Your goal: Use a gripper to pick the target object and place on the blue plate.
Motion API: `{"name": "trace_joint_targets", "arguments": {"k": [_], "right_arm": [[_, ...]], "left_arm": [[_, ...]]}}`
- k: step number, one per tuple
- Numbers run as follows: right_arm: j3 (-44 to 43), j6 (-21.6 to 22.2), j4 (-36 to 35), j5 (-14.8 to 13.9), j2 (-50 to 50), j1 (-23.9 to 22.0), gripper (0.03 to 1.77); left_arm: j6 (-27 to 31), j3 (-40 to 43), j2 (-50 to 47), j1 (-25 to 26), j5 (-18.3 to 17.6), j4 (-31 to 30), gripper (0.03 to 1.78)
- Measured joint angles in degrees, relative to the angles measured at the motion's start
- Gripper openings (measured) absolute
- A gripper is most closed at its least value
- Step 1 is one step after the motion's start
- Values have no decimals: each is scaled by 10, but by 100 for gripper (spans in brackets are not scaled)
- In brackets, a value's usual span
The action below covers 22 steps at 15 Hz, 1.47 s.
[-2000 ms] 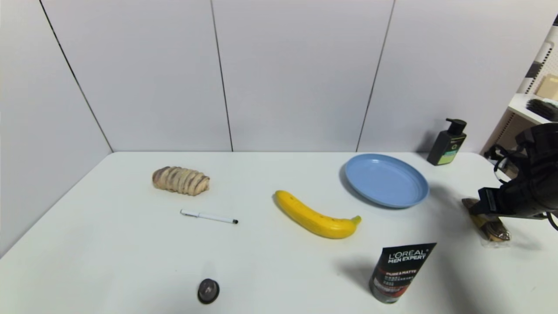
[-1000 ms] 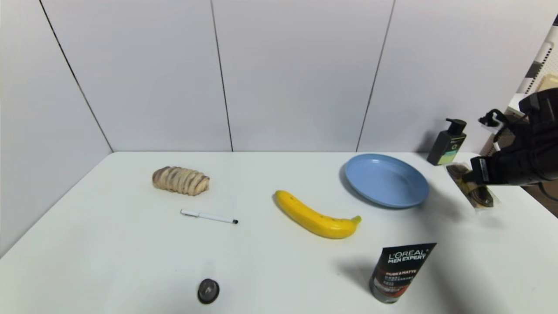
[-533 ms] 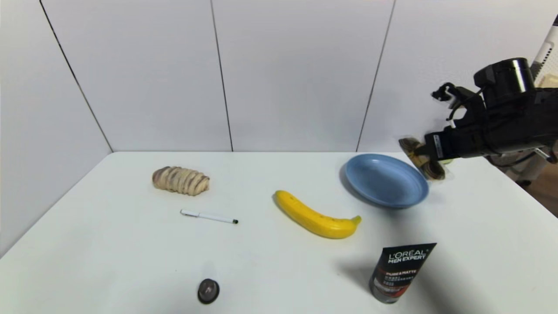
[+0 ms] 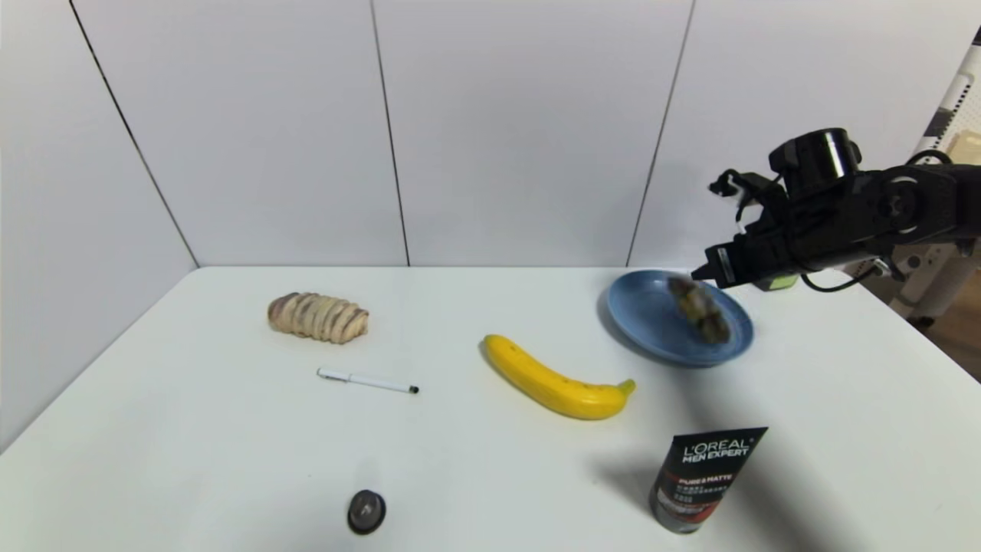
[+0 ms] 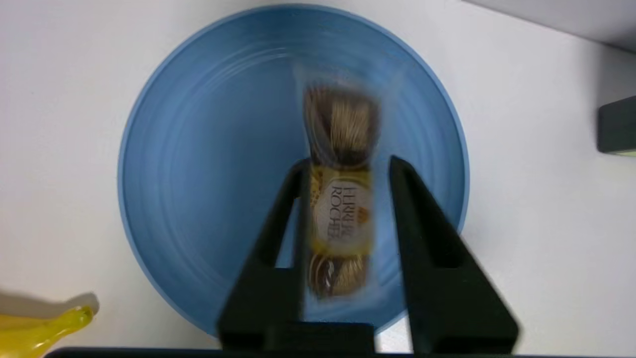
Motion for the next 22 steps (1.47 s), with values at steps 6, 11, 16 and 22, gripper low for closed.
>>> {"name": "trace_joint_targets", "arguments": {"k": [6, 11, 16, 22], "right_arm": [[2, 2, 1, 4, -18, 10, 122], [48, 37, -2, 5, -150, 10, 145], [293, 64, -23, 29, -407, 17, 158], [659, 28, -92, 36, -769, 8, 165]], "left_arm": [[0, 0, 0, 0, 0, 0, 169], [0, 0, 0, 0, 0, 0, 169], [0, 0, 0, 0, 0, 0, 169], [0, 0, 0, 0, 0, 0, 169]]}}
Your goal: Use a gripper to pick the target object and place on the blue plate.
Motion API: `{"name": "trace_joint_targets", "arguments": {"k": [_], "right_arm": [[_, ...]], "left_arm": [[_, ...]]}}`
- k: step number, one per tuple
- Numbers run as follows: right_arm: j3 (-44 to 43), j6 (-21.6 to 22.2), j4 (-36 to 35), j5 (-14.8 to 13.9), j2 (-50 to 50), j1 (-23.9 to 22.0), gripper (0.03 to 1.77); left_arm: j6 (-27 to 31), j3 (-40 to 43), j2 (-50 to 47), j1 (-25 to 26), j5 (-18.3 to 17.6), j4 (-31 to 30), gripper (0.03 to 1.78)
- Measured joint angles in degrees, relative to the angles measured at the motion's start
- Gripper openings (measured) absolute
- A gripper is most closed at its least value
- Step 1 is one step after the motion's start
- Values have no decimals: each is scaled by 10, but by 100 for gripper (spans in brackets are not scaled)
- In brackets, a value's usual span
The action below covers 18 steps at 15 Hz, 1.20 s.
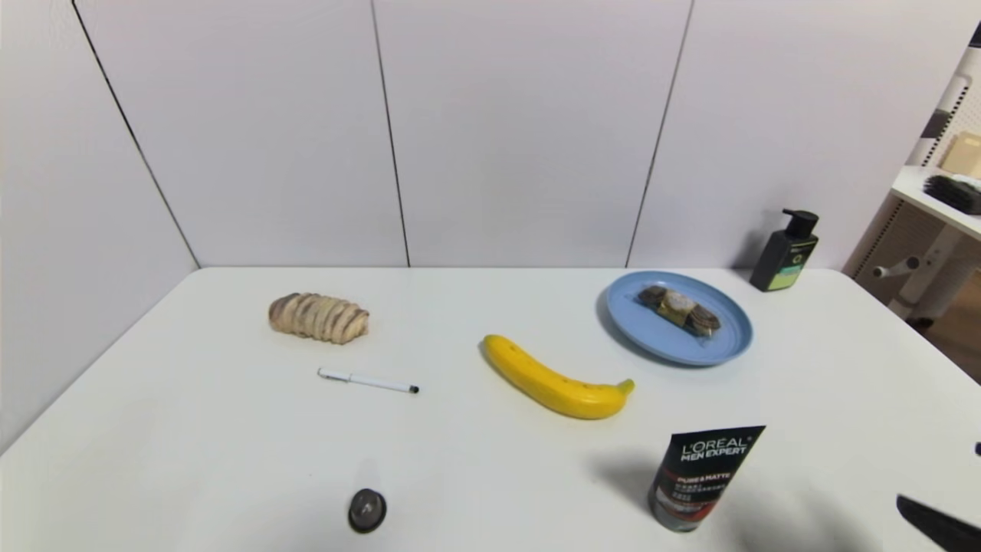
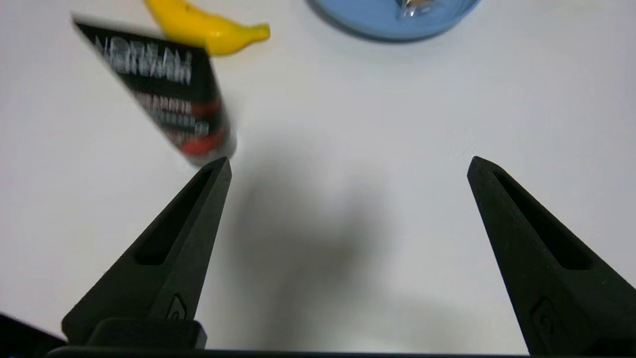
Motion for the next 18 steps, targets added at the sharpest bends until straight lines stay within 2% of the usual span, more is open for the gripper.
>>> {"name": "trace_joint_targets", "arguments": {"k": [2, 4, 5, 7, 10, 12, 18], "right_arm": [[104, -1, -44, -5, -101, -4, 166], [179, 7, -94, -36, -168, -15, 167], [196, 10, -98, -53, -198, -22, 168], [206, 20, -64, -73, -269, -34, 168], [202, 50, -21, -88, -337, -42, 169], [201, 68, -19, -92, -354, -44, 169], [200, 73, -19, -98, -366, -44, 169]], "left_arm": [[0, 0, 0, 0, 0, 0, 169], [0, 0, 0, 0, 0, 0, 169], [0, 0, 0, 0, 0, 0, 169], [0, 0, 0, 0, 0, 0, 169], [0, 0, 0, 0, 0, 0, 169], [0, 0, 0, 0, 0, 0, 169], [0, 0, 0, 0, 0, 0, 169]]}}
